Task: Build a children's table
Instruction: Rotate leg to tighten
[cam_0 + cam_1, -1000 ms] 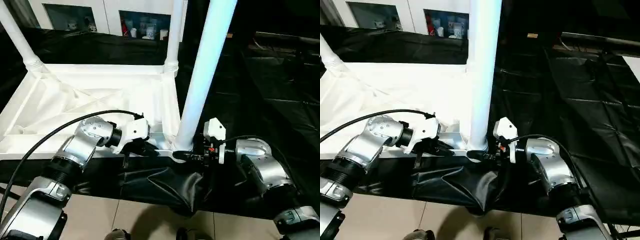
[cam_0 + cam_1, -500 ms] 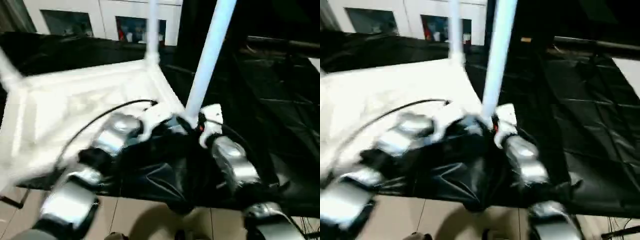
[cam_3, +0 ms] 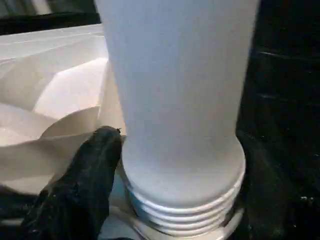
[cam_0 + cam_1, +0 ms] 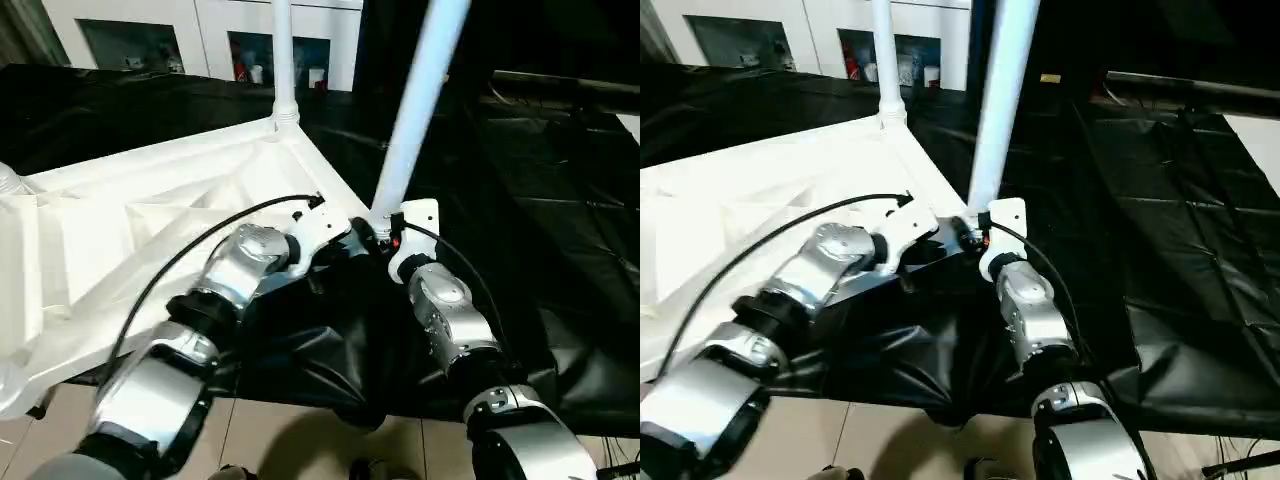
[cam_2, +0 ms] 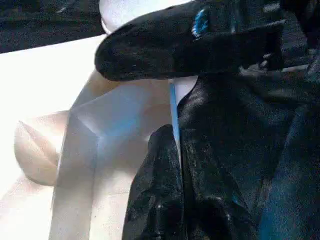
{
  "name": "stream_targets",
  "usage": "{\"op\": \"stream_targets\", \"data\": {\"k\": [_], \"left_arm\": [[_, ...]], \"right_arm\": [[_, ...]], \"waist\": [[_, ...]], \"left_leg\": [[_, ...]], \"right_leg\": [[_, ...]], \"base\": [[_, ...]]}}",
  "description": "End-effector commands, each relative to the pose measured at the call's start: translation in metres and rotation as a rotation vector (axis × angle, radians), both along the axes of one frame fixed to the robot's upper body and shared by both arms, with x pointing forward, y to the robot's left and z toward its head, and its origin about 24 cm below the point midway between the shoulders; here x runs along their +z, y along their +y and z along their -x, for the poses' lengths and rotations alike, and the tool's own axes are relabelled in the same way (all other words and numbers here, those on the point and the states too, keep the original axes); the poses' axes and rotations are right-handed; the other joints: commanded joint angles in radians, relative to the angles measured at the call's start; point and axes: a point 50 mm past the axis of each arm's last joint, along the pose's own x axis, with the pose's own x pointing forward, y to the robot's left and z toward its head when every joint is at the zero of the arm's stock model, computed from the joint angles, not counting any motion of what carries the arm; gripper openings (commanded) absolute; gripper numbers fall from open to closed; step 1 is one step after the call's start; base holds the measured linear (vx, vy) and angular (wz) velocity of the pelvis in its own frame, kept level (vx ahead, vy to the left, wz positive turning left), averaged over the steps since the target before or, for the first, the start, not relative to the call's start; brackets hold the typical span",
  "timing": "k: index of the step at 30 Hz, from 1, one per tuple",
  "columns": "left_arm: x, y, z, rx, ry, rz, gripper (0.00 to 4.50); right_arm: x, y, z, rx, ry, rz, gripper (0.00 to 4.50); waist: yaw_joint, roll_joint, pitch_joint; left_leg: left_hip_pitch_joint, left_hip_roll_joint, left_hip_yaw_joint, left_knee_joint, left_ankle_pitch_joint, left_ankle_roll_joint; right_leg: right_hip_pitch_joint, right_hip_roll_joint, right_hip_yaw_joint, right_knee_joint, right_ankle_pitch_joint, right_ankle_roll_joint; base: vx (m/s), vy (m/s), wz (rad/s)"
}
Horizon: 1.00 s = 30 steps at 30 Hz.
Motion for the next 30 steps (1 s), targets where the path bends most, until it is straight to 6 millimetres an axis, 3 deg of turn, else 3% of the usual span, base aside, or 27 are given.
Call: {"op": "stream_targets", "data": {"k": [1, 2, 3, 4, 8, 10, 16, 19, 26, 30], "left_arm": [[-0.023, 0.005, 0.014, -0.082, 0.078, -0.061, 0.0], [-0.021, 0.009, 0.019, -0.175, 0.069, -0.075, 0.0], [-0.021, 0.012, 0.023, -0.245, 0.061, -0.088, 0.0], [-0.021, 0.012, 0.023, -0.245, 0.061, -0.088, 0.0], [-0.021, 0.022, 0.03, -0.326, 0.11, -0.098, 0.0], [-0.017, 0.032, 0.036, -0.404, 0.132, -0.104, 0.0], [-0.007, 0.044, 0.046, -0.498, 0.152, -0.085, 0.0], [-0.006, 0.046, 0.046, -0.502, 0.148, -0.086, 0.0], [-0.006, 0.048, 0.047, -0.506, 0.153, -0.076, 0.0], [-0.006, 0.048, 0.048, -0.509, 0.158, -0.07, 0.0]], "right_arm": [[0.003, 0.0, 0.004, 0.117, -0.016, -0.015, 3.93], [0.006, -0.006, 0.009, 0.237, -0.022, 0.022, 4.04], [0.006, -0.009, 0.013, 0.32, -0.02, 0.051, 4.18], [0.006, -0.009, 0.013, 0.32, -0.02, 0.051, 4.18], [0.004, -0.025, 0.027, 0.516, -0.009, 0.168, 4.18], [0.005, -0.043, 0.038, 0.643, 0.011, 0.232, 4.18], [0.009, -0.05, 0.046, 0.773, -0.006, 0.294, 4.18], [0.011, -0.048, 0.047, 0.794, -0.008, 0.272, 4.18], [0.017, -0.044, 0.049, 0.849, -0.012, 0.213, 4.18], [0.017, -0.043, 0.051, 0.878, -0.007, 0.198, 3.75]], "waist": [[0.002, -0.002, -0.061], [0.004, 0.003, -0.063], [0.006, 0.0, -0.066], [0.005, 0.002, -0.066], [0.009, 0.006, -0.064], [0.014, 0.016, -0.061], [0.013, 0.009, -0.06], [0.011, 0.011, -0.059], [0.014, 0.008, -0.063], [0.018, 0.007, -0.062]], "left_leg": [[-0.007, 0.018, -0.009, -0.054, -0.128, 0.093], [-0.007, 0.019, -0.01, -0.052, -0.111, 0.098], [-0.011, 0.019, -0.01, -0.049, -0.078, 0.119], [-0.01, 0.02, -0.007, -0.046, -0.069, 0.137], [-0.005, 0.024, -0.005, -0.045, -0.075, 0.147], [0.001, 0.029, -0.006, -0.049, -0.121, 0.13], [-0.003, 0.029, -0.003, -0.05, -0.158, 0.094], [-0.002, 0.028, -0.004, -0.05, -0.142, 0.09], [-0.004, 0.026, -0.002, -0.045, -0.097, 0.117], [-0.004, 0.028, -0.002, -0.046, -0.111, 0.113]], "right_leg": [[0.057, -0.068, 0.044, -0.066, -0.138, -0.226], [0.058, -0.068, 0.044, -0.062, -0.107, -0.234], [0.064, -0.064, 0.044, -0.054, -0.031, -0.245], [0.059, -0.063, 0.044, -0.05, 0.019, -0.261], [0.059, -0.063, 0.044, -0.045, 0.063, -0.287], [0.057, -0.066, 0.042, -0.05, 0.008, -0.293], [0.057, -0.066, 0.043, -0.055, -0.067, -0.283], [0.054, -0.065, 0.043, -0.056, -0.086, -0.275], [0.058, -0.062, 0.042, -0.045, 0.007, -0.289], [0.056, -0.064, 0.042, -0.047, -0.024, -0.286]], "base": [[0.0, 0.0, 0.0], [0.0, 0.0, 0.0], [0.0, 0.0, 0.0], [0.0, 0.0, 0.0], [0.0, 0.0, 0.0], [0.0, 0.0, 0.0], [0.0, 0.0, 0.0], [0.0, 0.0, 0.0], [0.0, 0.0, 0.0], [0.0, 0.0, 0.0]]}}
